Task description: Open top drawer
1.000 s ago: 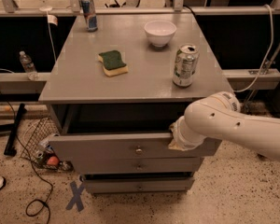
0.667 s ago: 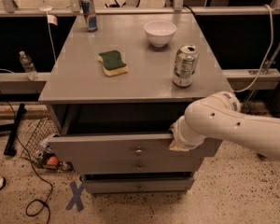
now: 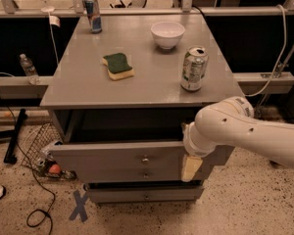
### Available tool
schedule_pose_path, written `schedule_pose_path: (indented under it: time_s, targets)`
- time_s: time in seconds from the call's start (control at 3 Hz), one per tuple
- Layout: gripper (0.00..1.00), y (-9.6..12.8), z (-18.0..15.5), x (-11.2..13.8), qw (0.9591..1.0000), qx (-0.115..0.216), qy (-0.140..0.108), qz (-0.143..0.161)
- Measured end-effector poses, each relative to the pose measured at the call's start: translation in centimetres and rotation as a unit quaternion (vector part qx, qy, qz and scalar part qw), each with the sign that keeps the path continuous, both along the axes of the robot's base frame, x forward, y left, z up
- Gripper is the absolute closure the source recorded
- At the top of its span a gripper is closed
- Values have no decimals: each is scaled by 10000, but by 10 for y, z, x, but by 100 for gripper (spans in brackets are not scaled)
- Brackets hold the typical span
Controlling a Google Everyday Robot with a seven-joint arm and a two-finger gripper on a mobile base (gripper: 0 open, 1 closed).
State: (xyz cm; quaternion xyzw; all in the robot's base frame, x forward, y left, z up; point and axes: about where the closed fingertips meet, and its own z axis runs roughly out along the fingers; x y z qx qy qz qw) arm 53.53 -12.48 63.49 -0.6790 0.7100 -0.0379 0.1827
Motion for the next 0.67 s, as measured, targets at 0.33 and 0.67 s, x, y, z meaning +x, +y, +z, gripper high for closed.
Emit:
schedule_pose_path:
  time_s: [0.33, 0.67]
  targets:
    - [0, -1, 0, 2, 10000, 48, 6, -1]
    - [26, -9, -1, 14, 9998, 92, 174, -86]
